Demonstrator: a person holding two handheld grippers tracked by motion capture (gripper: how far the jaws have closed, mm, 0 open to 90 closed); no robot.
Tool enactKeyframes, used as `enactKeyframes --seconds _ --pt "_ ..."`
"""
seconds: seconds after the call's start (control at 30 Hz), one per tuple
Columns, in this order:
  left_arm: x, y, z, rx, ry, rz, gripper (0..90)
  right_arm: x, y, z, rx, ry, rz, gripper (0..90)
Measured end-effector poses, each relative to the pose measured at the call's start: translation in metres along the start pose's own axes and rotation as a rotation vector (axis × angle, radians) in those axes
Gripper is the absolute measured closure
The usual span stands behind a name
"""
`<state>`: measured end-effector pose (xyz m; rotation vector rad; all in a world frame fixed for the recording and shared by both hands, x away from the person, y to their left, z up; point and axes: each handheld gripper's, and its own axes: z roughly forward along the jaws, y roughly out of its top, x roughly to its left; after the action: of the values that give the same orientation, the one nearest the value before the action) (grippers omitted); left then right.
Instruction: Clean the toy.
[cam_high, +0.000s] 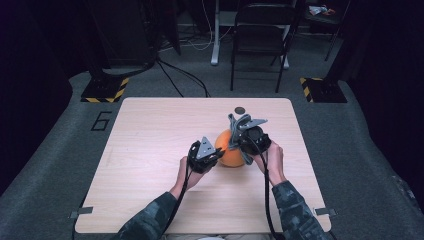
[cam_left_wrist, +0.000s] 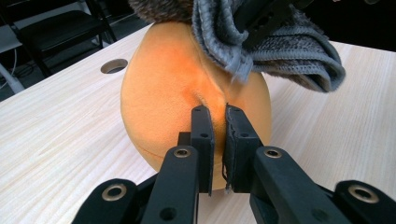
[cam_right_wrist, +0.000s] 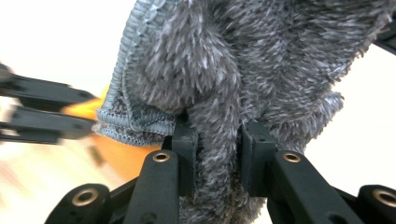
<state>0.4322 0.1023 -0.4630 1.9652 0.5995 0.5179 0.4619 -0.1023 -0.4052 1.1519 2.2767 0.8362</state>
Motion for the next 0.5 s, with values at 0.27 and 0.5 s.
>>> enactKeyframes --seconds 0.27,0.5 --pt "0.007 -0.002 -0.002 0.017 0.026 -0.030 82.6 0.000 0.001 -0.006 -0.042 0.085 0.007 66.7" --pt "0.017 -0.006 -0.003 0.033 0.058 -0.088 82.0 -0.018 -0.005 -0.024 -0.082 0.086 0.097 66.3"
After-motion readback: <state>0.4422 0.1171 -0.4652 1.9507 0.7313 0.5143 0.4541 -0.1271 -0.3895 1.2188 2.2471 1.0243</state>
